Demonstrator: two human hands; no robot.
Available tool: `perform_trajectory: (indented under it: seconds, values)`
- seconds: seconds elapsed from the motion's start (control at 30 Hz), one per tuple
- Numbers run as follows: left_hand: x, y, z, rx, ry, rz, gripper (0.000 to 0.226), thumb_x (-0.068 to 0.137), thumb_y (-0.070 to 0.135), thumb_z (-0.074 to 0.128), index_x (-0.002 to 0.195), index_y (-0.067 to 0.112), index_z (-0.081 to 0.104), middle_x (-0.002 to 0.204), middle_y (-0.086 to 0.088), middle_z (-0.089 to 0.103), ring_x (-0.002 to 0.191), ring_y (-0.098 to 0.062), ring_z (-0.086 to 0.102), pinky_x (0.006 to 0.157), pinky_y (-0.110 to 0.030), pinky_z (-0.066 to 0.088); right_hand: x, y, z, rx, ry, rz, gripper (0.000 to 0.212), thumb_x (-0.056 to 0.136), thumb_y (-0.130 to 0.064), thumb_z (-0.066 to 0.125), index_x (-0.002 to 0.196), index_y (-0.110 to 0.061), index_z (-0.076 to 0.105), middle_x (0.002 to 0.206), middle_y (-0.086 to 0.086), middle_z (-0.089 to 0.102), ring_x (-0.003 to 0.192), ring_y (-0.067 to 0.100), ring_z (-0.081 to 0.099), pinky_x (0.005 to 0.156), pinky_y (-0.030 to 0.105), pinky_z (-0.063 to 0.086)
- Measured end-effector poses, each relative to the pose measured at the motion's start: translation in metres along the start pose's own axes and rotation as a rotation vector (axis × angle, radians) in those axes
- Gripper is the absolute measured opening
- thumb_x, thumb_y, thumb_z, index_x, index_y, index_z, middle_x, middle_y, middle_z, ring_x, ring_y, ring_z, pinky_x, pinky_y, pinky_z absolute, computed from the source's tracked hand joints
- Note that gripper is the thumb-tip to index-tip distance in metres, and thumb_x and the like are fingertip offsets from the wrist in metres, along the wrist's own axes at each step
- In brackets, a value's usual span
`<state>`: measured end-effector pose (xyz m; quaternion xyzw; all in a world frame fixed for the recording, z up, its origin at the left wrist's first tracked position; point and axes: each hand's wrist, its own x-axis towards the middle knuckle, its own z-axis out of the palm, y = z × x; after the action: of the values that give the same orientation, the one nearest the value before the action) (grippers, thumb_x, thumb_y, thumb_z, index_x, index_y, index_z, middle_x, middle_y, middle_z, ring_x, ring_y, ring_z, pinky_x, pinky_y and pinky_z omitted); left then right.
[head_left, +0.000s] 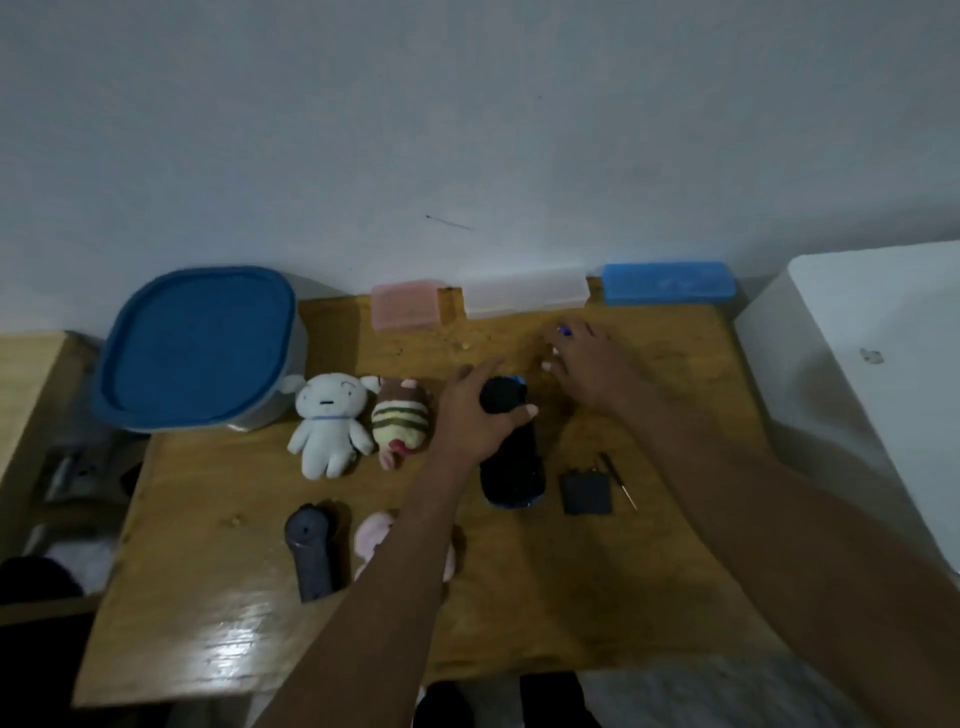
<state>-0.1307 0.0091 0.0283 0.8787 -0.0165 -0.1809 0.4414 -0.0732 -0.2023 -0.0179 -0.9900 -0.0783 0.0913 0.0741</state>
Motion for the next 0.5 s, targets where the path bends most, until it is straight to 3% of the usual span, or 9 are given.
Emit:
perform_trajectory:
  seconds: [0.1, 0.33, 0.5]
  values:
    - [-0.014, -0.008, 0.005, -0.007, -0.053, -0.002, 0.097, 0.072, 0.06, 0.08, 0.153, 0.044, 0.03, 0.154, -0.006, 0.032, 0.141, -0.034, 0.036, 0.109, -0.057, 0.042, -0.008, -0.005, 0.011, -0.041, 0.117, 0.01, 0.041, 0.101, -0.036, 0.05, 0.138, -0.019, 0.05, 0.137, 0.016, 0.047, 0.121, 0.037, 0.047, 0.097, 0.048, 0.044]
    - [-0.036, -0.008, 0.0, -0.063, -0.114, -0.064, 0.115, 0.069, 0.044, 0.09, 0.157, 0.044, 0.016, 0.15, -0.007, 0.029, 0.137, -0.035, 0.038, 0.108, -0.055, 0.041, -0.019, -0.006, 0.028, -0.065, 0.258, 0.044, 0.036, 0.102, -0.04, 0.047, 0.119, -0.011, 0.056, 0.114, 0.017, 0.055, 0.102, 0.032, 0.053, 0.078, 0.04, 0.047]
    - [-0.043, -0.008, 0.003, -0.015, -0.155, -0.104, 0.119, 0.067, 0.04, 0.091, 0.157, 0.045, 0.014, 0.145, -0.007, 0.029, 0.136, -0.035, 0.039, 0.114, -0.052, 0.037, -0.023, -0.006, 0.027, -0.092, 0.374, -0.024, 0.033, 0.104, -0.039, 0.042, 0.098, -0.011, 0.057, 0.087, 0.012, 0.06, 0.07, 0.022, 0.051, 0.053, 0.029, 0.033]
